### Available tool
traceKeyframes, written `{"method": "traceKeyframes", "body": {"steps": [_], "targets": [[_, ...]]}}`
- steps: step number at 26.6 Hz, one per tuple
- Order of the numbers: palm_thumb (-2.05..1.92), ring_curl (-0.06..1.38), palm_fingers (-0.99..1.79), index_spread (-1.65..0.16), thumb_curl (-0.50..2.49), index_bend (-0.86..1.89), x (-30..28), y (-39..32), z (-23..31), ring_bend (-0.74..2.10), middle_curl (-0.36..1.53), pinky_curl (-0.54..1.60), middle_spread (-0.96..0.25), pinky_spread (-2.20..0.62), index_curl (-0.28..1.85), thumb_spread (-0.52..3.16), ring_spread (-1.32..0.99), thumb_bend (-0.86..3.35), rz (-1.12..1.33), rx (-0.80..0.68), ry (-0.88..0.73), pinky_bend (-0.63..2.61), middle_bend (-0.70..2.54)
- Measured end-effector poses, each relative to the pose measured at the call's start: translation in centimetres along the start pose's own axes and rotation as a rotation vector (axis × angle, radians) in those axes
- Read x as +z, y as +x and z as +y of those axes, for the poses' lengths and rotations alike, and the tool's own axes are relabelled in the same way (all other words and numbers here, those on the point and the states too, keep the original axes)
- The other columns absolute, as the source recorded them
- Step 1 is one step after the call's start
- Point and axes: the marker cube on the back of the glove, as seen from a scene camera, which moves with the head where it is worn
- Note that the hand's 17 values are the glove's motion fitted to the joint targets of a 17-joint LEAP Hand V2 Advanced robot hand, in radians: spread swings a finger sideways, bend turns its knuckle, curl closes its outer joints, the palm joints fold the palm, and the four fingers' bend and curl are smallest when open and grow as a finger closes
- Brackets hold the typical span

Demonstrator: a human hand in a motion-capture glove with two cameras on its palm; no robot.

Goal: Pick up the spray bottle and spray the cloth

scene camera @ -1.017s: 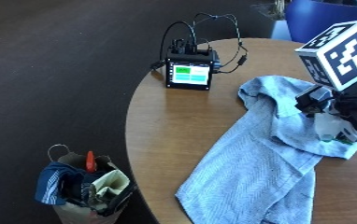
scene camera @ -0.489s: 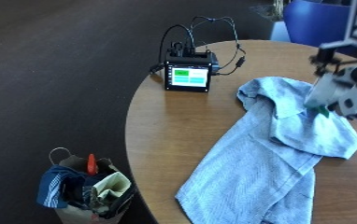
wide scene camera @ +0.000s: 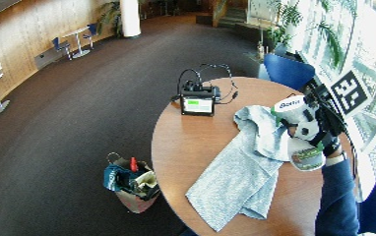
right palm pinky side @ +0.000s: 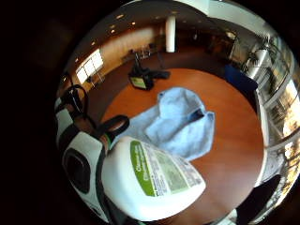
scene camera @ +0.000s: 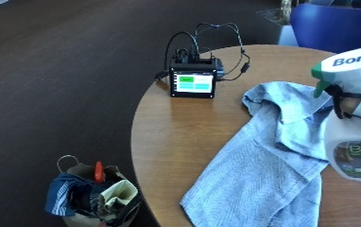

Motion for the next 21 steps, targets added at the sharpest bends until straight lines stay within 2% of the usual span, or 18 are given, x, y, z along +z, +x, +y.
{"method": "traceKeyframes", "body": {"steps": [5,10,12,21], "targets": [[1.01,0.46,1.33,-0.26,0.72,0.14,-0.5,-0.7,1.7,0.77,0.50,0.38,-0.15,-0.31,0.37,0.49,-0.24,-0.03,-0.195,0.029,0.237,0.48,0.72],[1.01,0.47,1.33,-0.25,0.72,0.14,-0.1,-3.4,1.9,0.78,0.50,0.38,-0.15,-0.31,0.37,0.49,-0.24,-0.03,-0.732,0.052,0.428,0.48,0.71],[1.01,0.47,1.33,-0.25,0.72,0.14,0.4,-4.2,2.0,0.79,0.50,0.38,-0.15,-0.31,0.37,0.49,-0.23,-0.03,-0.841,0.056,0.454,0.48,0.71],[1.01,0.46,1.35,-0.25,0.72,0.16,4.3,-6.7,0.3,0.79,0.50,0.38,-0.15,-0.31,0.39,0.48,-0.23,-0.03,-0.761,0.070,0.376,0.47,0.70]]}}
